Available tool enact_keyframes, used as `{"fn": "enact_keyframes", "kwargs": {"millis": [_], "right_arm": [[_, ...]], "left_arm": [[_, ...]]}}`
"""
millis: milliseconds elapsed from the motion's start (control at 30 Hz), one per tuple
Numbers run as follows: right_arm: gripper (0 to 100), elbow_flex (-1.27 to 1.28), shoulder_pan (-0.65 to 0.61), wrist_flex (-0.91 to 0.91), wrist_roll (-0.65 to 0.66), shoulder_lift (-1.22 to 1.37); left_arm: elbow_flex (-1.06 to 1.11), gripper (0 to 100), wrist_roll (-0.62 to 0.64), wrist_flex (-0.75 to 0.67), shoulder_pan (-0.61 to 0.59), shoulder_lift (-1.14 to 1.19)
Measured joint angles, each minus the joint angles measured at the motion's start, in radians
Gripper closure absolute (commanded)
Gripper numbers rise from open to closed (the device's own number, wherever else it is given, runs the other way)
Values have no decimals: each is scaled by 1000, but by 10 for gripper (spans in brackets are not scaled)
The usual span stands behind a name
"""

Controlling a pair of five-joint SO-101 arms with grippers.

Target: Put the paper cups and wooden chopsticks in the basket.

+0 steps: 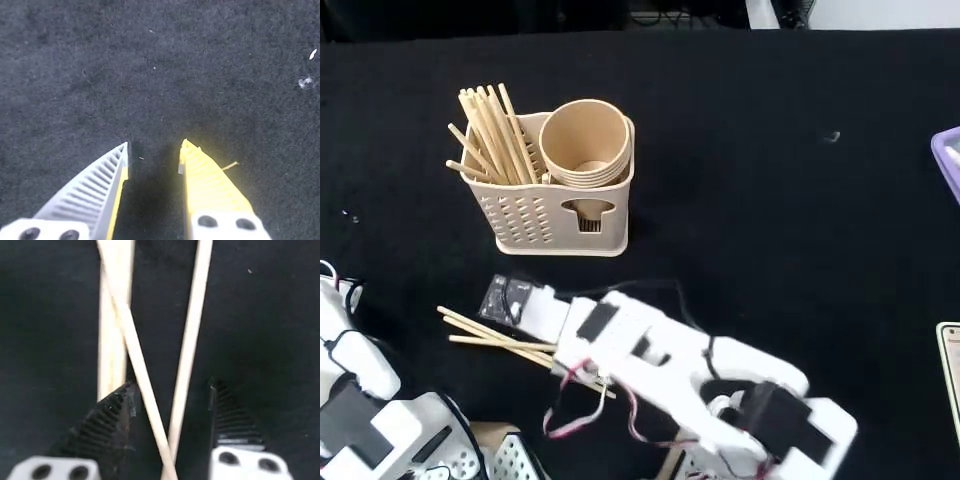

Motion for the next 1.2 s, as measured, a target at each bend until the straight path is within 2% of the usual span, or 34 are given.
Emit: {"fn": "enact_keyframes", "kwargs": {"millis": [167, 400, 533, 767, 900, 1033, 1133, 1200], "right_arm": [[994, -31, 54, 0, 100, 63], [988, -48, 86, -8, 112, 68], [988, -63, 86, 78, 117, 31], [988, -63, 95, 236, 120, -253], [988, -72, 95, 253, 120, -479], [988, -140, 95, 218, 120, -669], [988, -184, 95, 112, 110, -735], [988, -212, 95, 6, 58, -744]], "left_arm": [[0, 830, 0, 0, 0, 0], [0, 830, 0, 0, 0, 0], [0, 830, 0, 0, 0, 0], [0, 830, 0, 0, 0, 0], [0, 830, 0, 0, 0, 0], [0, 830, 0, 0, 0, 0], [0, 830, 0, 0, 0, 0], [0, 830, 0, 0, 0, 0]]}}
